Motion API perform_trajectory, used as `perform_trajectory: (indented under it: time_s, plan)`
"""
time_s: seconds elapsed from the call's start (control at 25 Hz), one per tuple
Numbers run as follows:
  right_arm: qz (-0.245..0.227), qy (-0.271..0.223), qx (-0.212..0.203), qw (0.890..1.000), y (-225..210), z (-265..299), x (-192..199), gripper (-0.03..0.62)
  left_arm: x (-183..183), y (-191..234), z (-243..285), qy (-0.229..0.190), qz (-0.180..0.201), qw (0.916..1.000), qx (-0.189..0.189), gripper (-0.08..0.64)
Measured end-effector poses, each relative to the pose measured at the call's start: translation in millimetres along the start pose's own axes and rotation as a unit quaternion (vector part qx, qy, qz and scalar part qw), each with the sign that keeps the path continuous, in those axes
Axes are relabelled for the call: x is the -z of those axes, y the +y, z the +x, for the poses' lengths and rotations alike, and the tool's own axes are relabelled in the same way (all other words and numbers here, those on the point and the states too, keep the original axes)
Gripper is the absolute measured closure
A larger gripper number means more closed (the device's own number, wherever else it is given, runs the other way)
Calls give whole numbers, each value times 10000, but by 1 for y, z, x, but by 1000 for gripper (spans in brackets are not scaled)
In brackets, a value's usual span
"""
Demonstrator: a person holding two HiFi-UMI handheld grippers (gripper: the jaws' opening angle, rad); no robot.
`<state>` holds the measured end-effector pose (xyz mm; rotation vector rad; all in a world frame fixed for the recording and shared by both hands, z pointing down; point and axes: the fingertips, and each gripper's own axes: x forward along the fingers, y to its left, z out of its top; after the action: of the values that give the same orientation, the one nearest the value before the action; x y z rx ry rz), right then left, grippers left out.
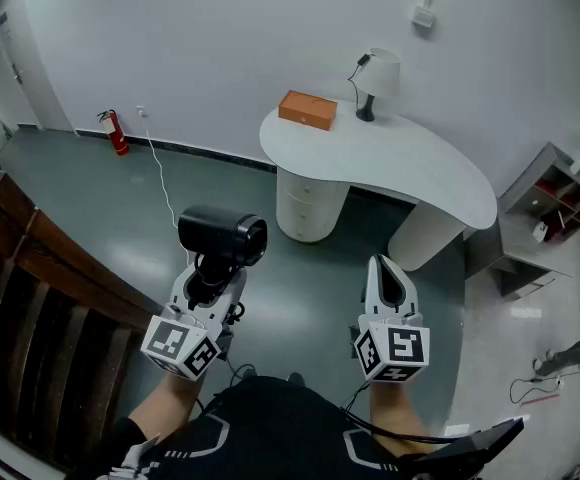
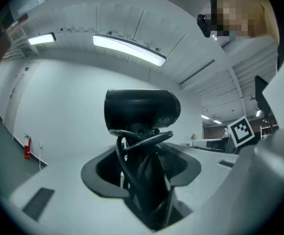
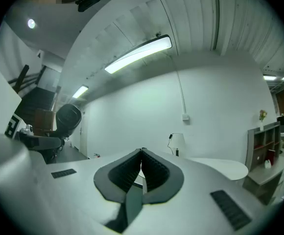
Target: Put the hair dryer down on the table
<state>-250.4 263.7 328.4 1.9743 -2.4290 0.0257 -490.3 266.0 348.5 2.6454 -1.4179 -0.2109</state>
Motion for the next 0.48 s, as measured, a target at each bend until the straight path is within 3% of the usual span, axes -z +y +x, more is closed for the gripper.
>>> perform_trajectory:
  time_s: [0.48]
  plan:
    - [-63, 26, -9, 10000, 15, 6, -1, 568, -5, 6, -3, -101, -58, 9998, 143, 342]
